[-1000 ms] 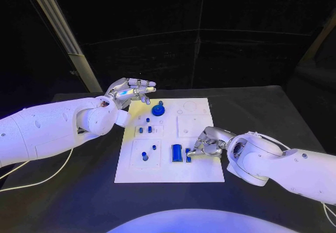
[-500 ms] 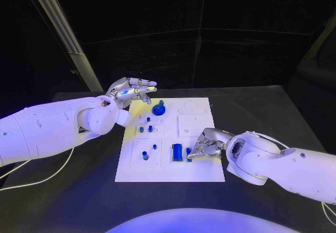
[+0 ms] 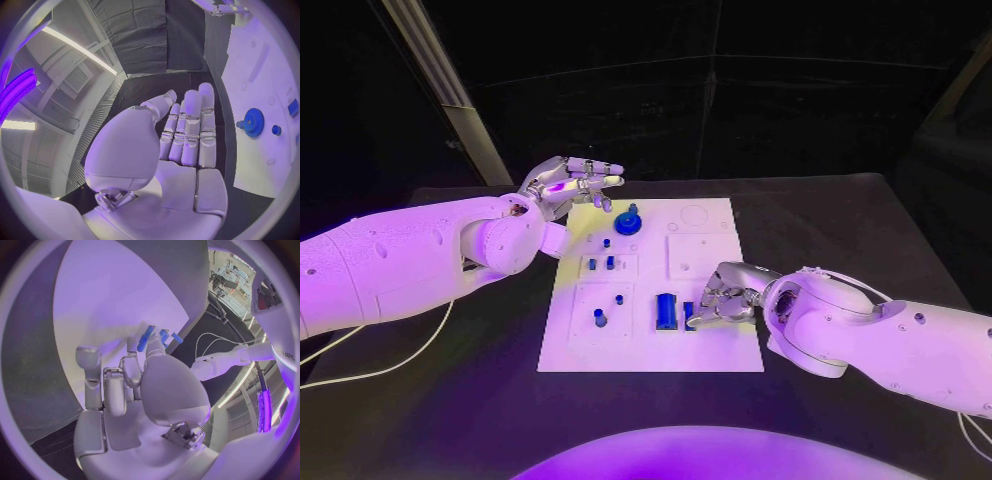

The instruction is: Assemble the parts on the task board

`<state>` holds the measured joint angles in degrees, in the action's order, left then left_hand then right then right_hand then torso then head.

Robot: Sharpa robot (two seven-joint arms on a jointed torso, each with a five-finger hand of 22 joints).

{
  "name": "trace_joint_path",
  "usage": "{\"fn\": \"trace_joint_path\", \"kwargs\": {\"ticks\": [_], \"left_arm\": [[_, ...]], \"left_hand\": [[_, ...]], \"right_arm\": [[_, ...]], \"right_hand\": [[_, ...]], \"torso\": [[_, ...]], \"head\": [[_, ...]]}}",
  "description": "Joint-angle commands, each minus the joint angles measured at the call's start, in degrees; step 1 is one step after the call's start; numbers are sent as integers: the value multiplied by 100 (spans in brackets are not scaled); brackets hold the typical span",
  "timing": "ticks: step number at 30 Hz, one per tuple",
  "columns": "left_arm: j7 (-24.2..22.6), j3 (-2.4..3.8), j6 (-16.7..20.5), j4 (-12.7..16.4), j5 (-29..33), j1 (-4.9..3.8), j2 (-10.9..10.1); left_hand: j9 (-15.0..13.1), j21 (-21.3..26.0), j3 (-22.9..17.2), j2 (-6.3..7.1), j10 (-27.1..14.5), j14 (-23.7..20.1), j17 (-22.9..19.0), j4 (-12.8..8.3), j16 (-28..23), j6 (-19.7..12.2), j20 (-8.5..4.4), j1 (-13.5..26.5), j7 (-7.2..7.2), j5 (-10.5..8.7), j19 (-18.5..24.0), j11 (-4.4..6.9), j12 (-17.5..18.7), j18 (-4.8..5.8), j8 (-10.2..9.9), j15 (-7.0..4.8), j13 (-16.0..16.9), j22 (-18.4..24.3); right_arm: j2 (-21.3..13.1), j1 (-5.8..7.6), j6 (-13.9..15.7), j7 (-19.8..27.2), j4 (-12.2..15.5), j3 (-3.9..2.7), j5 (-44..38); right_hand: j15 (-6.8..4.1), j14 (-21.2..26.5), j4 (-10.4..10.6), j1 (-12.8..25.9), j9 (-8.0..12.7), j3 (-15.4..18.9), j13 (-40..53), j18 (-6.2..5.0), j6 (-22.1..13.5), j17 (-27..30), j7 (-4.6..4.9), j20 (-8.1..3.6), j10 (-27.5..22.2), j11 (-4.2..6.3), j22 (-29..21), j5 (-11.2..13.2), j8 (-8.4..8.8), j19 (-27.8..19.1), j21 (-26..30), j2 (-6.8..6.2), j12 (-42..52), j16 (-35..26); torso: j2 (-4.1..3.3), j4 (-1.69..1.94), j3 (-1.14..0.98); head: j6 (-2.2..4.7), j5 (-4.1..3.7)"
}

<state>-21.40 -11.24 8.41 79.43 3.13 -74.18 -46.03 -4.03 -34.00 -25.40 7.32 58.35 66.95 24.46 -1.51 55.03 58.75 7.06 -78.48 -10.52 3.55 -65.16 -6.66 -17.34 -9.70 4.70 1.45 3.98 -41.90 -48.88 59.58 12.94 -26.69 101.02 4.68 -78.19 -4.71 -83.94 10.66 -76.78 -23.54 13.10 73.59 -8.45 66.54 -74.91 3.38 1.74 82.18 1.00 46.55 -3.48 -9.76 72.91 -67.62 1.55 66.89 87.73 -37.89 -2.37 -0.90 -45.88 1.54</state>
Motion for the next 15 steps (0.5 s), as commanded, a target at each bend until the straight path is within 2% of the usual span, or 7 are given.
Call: {"fn": "trace_joint_path", "kwargs": {"ticks": [1, 4, 7, 13, 15], "left_arm": [[-28, 3, -60, 6, 16, -9, -4], [-28, 3, -61, 12, 16, -9, -8], [-29, 3, -58, 14, 16, -9, -10], [-31, 3, -54, 15, 16, -9, -18], [-33, 2, -54, 9, 16, -9, -18]], "left_hand": [[1, 14, -2, -3, -32, -55, -5, -38, -4, -39, -1, -71, 7, 32, -12, 8, -38, -76, 20, 3, -7, -4], [1, 14, -2, -3, -32, -55, -5, -38, -4, -39, -1, -71, 7, 32, -12, 8, -38, -76, 20, 3, -7, -4], [1, 14, -2, -3, -32, -55, -5, -38, -4, -39, -1, -71, 7, 32, -12, 8, -38, -76, 20, 3, -7, -4], [1, 14, -2, -3, -32, -55, -5, -38, -4, -39, -1, -71, 7, 32, -12, 8, -38, -76, 20, 3, -7, -4], [1, 14, -2, -3, -32, -55, -5, -38, -4, -39, -1, -71, 7, 32, -12, 8, -38, -76, 20, 3, -7, -4]], "right_arm": [[27, -2, -126, -114, -17, 4, -181], [64, -2, -94, -140, -50, 4, -241], [94, -2, -94, -149, -77, 4, -291], [77, -2, 64, -1, -54, 4, -246], [29, -2, 186, 189, -29, 4, -91]], "right_hand": [[12, -512, -48, -57, -7, -5, 2, 89, -20, -1069, -4, 4, 30, 0, 7, -20, 28, -22, 28, -20, 3, -33], [11, -512, -57, -70, -9, -9, 5, 89, -16, -1072, -5, 3, 32, 0, 10, -21, 26, -21, 27, -1, 6, -32], [10, -512, -65, -82, -11, -12, -1, 89, -11, -1072, -8, 3, 30, 2, 9, -20, 24, -21, 27, 14, -3, -32], [13, -509, -38, -18, -13, 38, -6, 87, -16, -1054, 2, 4, 28, -4, -7, -31, 29, -27, 37, 7, -12, -43], [18, -505, -13, 34, -11, 79, -16, 83, -36, -1038, 10, 6, 20, -11, -36, -60, 42, -40, 54, -2, -29, -53]], "torso": [[-3, -5, -6], [-2, -5, -5], [-1, -1, -4], [6, -9, -5], [16, -12, -2]], "head": [[-21, 4], [-15, 2], [-52, 5], [0, 0], [-6, 4]]}}
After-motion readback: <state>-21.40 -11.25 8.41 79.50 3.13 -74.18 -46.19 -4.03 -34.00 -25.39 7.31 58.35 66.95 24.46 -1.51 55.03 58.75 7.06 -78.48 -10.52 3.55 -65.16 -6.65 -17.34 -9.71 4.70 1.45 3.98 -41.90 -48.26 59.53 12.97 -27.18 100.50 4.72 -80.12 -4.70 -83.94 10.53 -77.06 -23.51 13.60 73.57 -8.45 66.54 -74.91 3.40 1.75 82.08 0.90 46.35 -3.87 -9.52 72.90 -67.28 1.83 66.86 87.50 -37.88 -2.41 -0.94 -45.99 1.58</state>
